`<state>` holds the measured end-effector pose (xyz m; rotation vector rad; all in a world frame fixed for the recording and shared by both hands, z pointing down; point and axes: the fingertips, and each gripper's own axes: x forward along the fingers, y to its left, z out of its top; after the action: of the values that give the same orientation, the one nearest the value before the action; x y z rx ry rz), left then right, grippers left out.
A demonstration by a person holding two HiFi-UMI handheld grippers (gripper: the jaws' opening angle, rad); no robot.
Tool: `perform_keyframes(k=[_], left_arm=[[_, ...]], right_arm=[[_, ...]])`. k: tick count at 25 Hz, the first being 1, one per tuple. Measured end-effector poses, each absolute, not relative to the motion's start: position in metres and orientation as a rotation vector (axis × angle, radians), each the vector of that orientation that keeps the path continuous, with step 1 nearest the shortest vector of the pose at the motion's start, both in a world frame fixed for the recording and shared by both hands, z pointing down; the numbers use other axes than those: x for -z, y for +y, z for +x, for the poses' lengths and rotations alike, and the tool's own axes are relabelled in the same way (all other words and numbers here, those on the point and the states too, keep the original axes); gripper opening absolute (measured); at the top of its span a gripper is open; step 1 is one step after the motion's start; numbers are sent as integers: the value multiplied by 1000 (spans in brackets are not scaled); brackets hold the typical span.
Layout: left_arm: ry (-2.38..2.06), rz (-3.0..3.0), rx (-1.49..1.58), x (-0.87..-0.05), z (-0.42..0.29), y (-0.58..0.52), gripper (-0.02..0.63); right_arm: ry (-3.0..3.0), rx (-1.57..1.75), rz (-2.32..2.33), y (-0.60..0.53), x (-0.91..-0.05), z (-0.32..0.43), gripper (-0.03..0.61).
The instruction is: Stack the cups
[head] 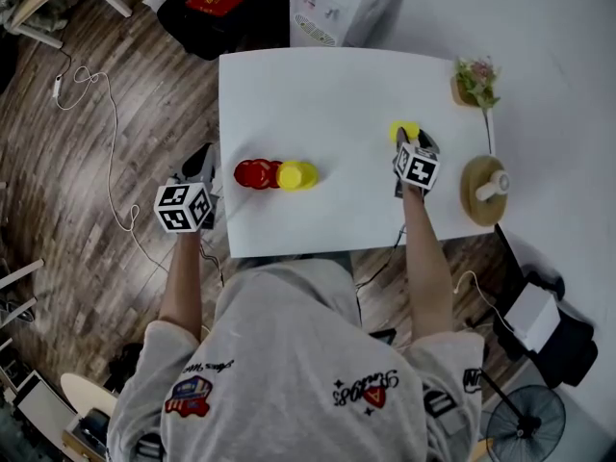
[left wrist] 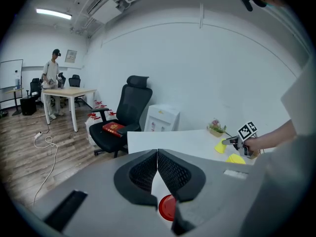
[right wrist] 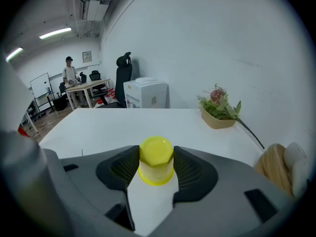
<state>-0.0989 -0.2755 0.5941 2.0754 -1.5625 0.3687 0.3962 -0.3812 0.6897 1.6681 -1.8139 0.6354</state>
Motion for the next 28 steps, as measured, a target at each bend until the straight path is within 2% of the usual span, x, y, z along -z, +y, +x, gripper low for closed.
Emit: perform_keyframes(k=[9, 21, 28], left_arm=[[-1532, 2139, -357, -578, -115, -255, 6], [-1495, 2206, -313, -559, -146, -203, 7], [-1498, 2215, -287, -554, -164, -180, 6]], right_arm=[[-1943, -501, 1579, -356, -637, 332, 218], [-2203, -342, 1281, -289, -536, 178, 218], [-2280, -291, 1066, -249, -509, 102, 219]])
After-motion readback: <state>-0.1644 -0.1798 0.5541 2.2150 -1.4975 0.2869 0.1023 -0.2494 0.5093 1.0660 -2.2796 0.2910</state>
